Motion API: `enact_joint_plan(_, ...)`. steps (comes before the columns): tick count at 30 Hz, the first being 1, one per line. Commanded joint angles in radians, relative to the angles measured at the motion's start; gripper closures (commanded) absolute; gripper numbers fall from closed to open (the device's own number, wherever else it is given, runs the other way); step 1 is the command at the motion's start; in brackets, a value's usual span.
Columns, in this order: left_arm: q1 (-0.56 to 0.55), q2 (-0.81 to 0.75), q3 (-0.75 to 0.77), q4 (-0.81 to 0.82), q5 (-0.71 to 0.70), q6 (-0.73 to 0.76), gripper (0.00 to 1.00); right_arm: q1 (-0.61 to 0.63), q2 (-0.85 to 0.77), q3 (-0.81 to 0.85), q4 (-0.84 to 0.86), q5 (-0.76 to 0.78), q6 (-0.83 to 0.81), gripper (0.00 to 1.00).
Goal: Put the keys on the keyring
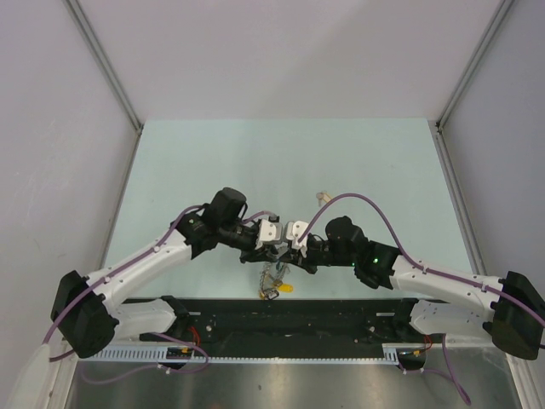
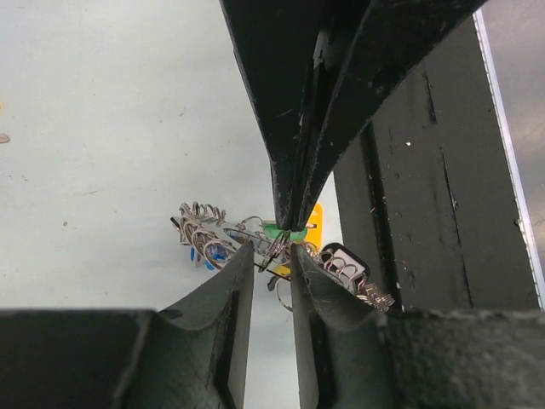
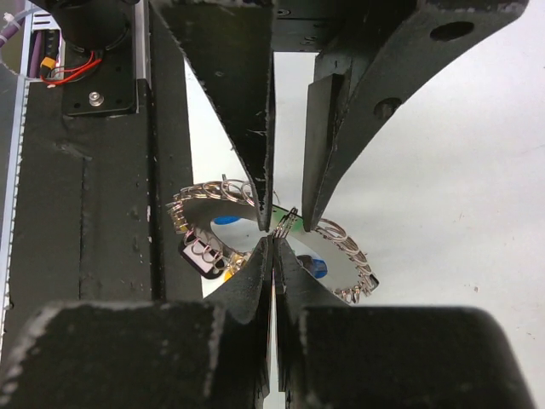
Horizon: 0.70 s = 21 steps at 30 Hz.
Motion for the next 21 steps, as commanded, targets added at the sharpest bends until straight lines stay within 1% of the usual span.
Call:
enact_joint_plan(1,-0.007,0.004,0.041,-0.003,0.064,0.047,0.74,0.0,-0.002,0.045,0.006,-0.023,-0.011,1.0)
enact_joint_plan(3,-0.008,0.007,0.04,-0.004,0.066,0.047,0.78,0.0,-0.005,0.045,0.004,-0.021,-0.011,1.0)
enact_joint_plan(5,-0.007,0.009,0.04,-0.011,0.061,0.047,0.85,-0.002,-0.007,0.045,0.0,-0.018,-0.011,1.0)
enact_joint_plan(6,-0.008,0.007,0.038,-0.012,0.061,0.047,0.88,0.0,-0.007,0.045,-0.002,-0.017,-0.011,1.0)
enact_joint_plan(7,-0.008,0.006,0.037,-0.012,0.06,0.045,0.95,0.0,-0.01,0.043,-0.005,-0.015,-0.012,1.0)
enact_joint_plan(8,-0.008,0.003,0.035,-0.012,0.058,0.045,0.99,0.0,-0.013,0.045,-0.006,-0.014,-0.012,1.0)
enact_joint_plan(13,-0.004,-0.035,0.021,-0.011,0.04,0.019,1.0,0.0,-0.03,0.043,-0.028,0.005,-0.012,1.0)
enact_joint_plan(15,0.01,-0.061,-0.008,0.034,0.035,-0.01,1.0,0.001,-0.037,0.043,-0.034,0.016,-0.011,1.0)
enact_joint_plan(20,0.055,-0.149,-0.06,0.166,0.038,-0.155,1.0,0.017,-0.03,0.043,-0.045,0.035,-0.018,1.0)
enact_joint_plan(21,0.062,-0.163,-0.071,0.195,0.029,-0.227,1.0,0.026,-0.028,0.042,-0.045,0.039,-0.02,1.0)
